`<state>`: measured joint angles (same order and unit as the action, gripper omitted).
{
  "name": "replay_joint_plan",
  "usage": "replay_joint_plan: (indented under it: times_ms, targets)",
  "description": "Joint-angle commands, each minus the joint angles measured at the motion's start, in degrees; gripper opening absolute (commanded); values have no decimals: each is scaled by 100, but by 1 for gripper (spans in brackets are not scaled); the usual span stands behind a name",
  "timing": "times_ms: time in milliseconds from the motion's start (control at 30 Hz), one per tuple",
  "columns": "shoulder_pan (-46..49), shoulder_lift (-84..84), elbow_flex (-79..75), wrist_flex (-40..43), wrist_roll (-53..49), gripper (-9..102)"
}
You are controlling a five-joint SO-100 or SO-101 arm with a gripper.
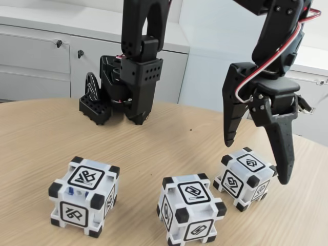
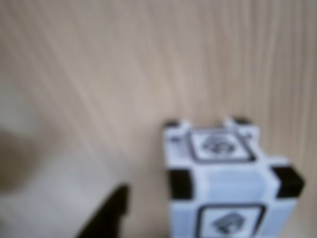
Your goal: Stack cubes from left to right.
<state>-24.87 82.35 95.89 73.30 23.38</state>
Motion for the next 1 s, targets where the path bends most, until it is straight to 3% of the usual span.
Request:
replay_joint_plan:
  times_ms: [0, 433, 733, 967]
  targets:
    - [53, 26, -246, -44, -246, 42]
    - [62, -580, -316, -44, -562, 41]
    - [62, -606, -308, -44, -343, 22]
    - [62, -501, -308, 9, -176, 19]
